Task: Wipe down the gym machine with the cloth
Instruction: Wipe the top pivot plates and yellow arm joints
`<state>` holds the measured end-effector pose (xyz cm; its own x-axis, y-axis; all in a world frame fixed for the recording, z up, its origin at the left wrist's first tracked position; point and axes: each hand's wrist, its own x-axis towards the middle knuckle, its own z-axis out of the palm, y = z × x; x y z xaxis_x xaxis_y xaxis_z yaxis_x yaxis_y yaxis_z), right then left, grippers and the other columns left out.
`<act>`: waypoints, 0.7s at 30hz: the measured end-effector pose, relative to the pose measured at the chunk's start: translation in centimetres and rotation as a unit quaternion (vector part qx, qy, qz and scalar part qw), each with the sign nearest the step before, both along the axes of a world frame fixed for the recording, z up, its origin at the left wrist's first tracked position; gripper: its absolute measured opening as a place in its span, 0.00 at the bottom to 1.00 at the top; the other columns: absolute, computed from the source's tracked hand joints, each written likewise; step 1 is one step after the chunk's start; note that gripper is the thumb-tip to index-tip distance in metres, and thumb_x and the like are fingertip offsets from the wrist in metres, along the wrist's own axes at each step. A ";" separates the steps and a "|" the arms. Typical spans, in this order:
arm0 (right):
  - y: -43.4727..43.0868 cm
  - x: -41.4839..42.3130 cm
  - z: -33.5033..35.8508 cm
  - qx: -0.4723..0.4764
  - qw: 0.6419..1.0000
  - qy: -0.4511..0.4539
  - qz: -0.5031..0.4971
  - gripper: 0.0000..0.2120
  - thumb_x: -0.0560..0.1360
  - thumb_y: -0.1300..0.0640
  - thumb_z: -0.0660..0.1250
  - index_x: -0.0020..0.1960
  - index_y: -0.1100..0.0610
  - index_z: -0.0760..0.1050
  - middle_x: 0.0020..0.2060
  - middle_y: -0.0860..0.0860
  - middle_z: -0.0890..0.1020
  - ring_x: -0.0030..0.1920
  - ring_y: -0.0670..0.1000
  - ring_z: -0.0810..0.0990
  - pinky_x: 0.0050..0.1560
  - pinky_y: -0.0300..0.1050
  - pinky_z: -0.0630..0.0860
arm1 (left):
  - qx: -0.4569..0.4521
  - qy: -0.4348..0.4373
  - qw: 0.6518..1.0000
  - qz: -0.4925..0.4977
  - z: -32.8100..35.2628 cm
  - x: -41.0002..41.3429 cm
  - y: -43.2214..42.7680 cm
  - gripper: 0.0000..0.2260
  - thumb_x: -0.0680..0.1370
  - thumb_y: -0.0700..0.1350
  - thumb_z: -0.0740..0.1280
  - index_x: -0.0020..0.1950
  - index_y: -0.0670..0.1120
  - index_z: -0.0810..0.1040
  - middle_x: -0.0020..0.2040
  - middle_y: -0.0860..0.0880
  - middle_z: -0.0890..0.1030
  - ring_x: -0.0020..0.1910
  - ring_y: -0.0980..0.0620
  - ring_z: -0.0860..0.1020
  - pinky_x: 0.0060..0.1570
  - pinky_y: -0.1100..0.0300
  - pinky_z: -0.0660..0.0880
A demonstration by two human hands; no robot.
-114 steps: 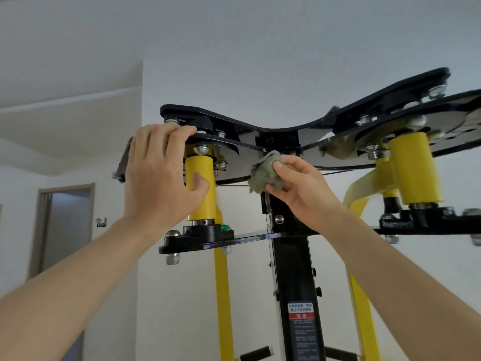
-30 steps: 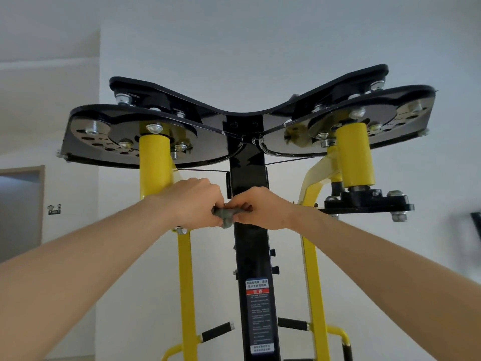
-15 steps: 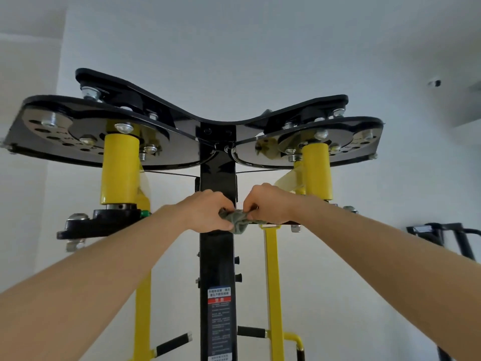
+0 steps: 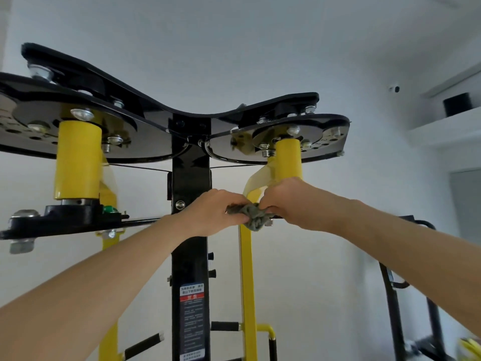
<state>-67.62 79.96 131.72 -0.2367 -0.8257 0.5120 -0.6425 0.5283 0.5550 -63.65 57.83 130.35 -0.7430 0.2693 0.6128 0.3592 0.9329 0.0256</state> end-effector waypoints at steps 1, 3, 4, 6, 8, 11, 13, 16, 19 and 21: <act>0.6 -0.1 -0.2 0.003 1.000 0.006 0.002 0.09 0.80 0.64 0.63 0.54 0.52 0.78 0.47 0.48 0.81 0.47 0.50 0.79 0.46 0.41 0.73 | 0.005 0.007 1.000 -0.013 -0.2 -0.3 0.4 0.13 0.78 0.53 0.70 0.62 0.59 0.82 0.51 0.58 0.85 0.52 0.55 0.81 0.56 0.46 0.78; 1.9 -0.3 -0.5 -0.006 1.000 0.016 0.009 0.11 0.80 0.65 0.63 0.56 0.52 0.79 0.48 0.48 0.80 0.50 0.50 0.79 0.46 0.40 0.70 | 0.021 0.014 0.999 -0.035 -0.4 -0.7 1.1 0.15 0.75 0.57 0.69 0.61 0.60 0.82 0.52 0.59 0.85 0.53 0.56 0.82 0.56 0.45 0.78; 2.8 -0.4 -0.8 -0.015 0.999 0.025 0.022 0.12 0.79 0.65 0.64 0.56 0.52 0.80 0.48 0.48 0.81 0.50 0.51 0.79 0.46 0.40 0.69 | 0.027 0.018 0.999 -0.043 -0.5 -0.8 1.4 0.16 0.74 0.59 0.68 0.61 0.60 0.81 0.52 0.59 0.85 0.54 0.56 0.82 0.57 0.45 0.78; 4.4 -0.7 -1.3 -0.038 0.998 0.026 0.054 0.13 0.76 0.68 0.68 0.55 0.54 0.82 0.46 0.51 0.83 0.47 0.53 0.81 0.44 0.43 0.72 | 0.026 0.037 0.997 -0.058 -0.6 -0.9 2.0 0.16 0.75 0.58 0.69 0.61 0.58 0.82 0.52 0.59 0.85 0.53 0.57 0.82 0.56 0.46 0.79; 5.8 -0.9 -1.7 -0.057 0.996 0.006 0.069 0.14 0.74 0.70 0.70 0.56 0.57 0.83 0.46 0.53 0.84 0.46 0.55 0.82 0.45 0.50 0.79 | 0.021 0.080 0.994 -0.074 -0.7 -1.0 2.7 0.12 0.77 0.52 0.72 0.60 0.55 0.84 0.50 0.59 0.84 0.50 0.58 0.81 0.53 0.46 0.79; 7.3 -1.9 -2.6 -0.092 0.989 0.028 0.113 0.15 0.70 0.72 0.74 0.53 0.58 0.85 0.44 0.53 0.84 0.42 0.56 0.83 0.40 0.54 0.82 | 0.025 0.128 0.987 -0.089 -1.3 -1.1 3.8 0.10 0.76 0.50 0.75 0.57 0.55 0.85 0.47 0.59 0.83 0.47 0.57 0.80 0.50 0.46 0.79; 8.5 -3.0 -3.2 -0.136 0.978 0.024 0.158 0.13 0.70 0.72 0.72 0.50 0.58 0.85 0.42 0.51 0.84 0.39 0.54 0.82 0.35 0.52 0.81 | 0.016 0.153 0.984 -0.094 -1.7 -1.4 4.6 0.10 0.76 0.55 0.74 0.56 0.58 0.84 0.46 0.59 0.82 0.46 0.57 0.79 0.48 0.46 0.79; 10.1 -3.9 -4.1 -0.184 0.967 0.005 0.175 0.15 0.72 0.73 0.70 0.52 0.57 0.85 0.44 0.49 0.84 0.39 0.50 0.82 0.36 0.50 0.81 | -0.001 0.179 0.979 -0.098 -2.1 -1.3 5.6 0.15 0.74 0.63 0.69 0.56 0.58 0.84 0.47 0.60 0.81 0.47 0.58 0.79 0.48 0.49 0.78; 11.0 -4.4 -4.7 -0.226 0.957 -0.022 0.182 0.15 0.73 0.74 0.70 0.53 0.57 0.85 0.44 0.48 0.84 0.37 0.48 0.82 0.38 0.45 0.81 | -0.006 0.205 0.973 -0.110 -2.5 -1.2 6.4 0.18 0.73 0.67 0.65 0.56 0.59 0.84 0.47 0.61 0.79 0.46 0.58 0.78 0.44 0.52 0.78; 11.4 -4.9 -4.9 -0.261 0.950 -0.029 0.169 0.13 0.75 0.71 0.71 0.53 0.56 0.85 0.43 0.47 0.84 0.38 0.44 0.81 0.42 0.42 0.80 | -0.003 0.217 0.969 -0.116 -2.7 -1.3 7.0 0.18 0.74 0.67 0.65 0.56 0.59 0.84 0.47 0.61 0.78 0.45 0.58 0.77 0.43 0.53 0.77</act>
<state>-72.50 91.31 126.80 -0.0443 -0.4970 0.8666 -0.8459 0.4801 0.2321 -64.97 64.85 127.60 -0.3348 0.4022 0.8521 0.5354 0.8254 -0.1792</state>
